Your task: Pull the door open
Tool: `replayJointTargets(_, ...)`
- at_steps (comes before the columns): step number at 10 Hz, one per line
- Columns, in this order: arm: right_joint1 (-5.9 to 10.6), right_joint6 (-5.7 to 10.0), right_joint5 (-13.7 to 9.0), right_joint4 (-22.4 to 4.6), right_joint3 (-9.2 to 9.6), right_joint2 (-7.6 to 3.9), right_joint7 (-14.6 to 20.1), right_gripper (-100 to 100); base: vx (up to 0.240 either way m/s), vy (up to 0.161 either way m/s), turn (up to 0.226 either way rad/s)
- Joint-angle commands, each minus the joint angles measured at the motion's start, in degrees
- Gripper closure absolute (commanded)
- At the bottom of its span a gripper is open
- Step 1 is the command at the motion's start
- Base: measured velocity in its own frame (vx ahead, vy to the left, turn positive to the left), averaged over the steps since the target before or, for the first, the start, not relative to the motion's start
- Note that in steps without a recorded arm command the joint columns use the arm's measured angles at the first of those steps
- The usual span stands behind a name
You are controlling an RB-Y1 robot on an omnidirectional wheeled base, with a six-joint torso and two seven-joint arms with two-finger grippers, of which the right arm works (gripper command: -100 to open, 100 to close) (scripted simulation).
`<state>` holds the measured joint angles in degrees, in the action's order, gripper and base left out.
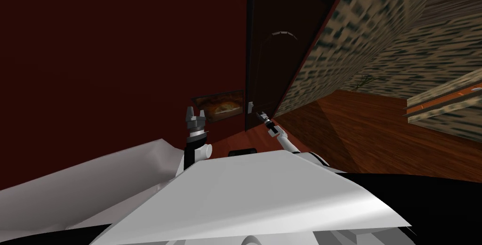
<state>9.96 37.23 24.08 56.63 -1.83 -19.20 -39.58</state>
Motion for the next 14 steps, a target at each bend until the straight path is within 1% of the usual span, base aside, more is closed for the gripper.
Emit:
replayJointTargets(1,1.05,0.25,1.03,-2.35,0.02,-0.73,-1.2,-100,0.127,0.01,0.018)
replayJointTargets(6,3.64,1.05,2.88,-7.54,-0.02,-2.01,-3.39,-100,0.072,0.007,0.01)
replayJointTargets(7,4.39,1.27,3.42,-9.03,-0.03,-2.38,-4.02,-100,0.076,0.006,0.011)
replayJointTargets(9,5.16,1.51,3.97,-10.58,-0.04,-2.75,-4.67,-100,0.068,0.009,0.01)
replayJointTargets(10,4.91,1.33,3.78,-9.97,-0.01,-2.68,-4.33,-100,0.027,0.007,0.001)
replayJointTargets(14,5.23,0.86,3.67,-10.48,-0.58,-2.06,-5.26,-100,0.173,0.031,0.034)
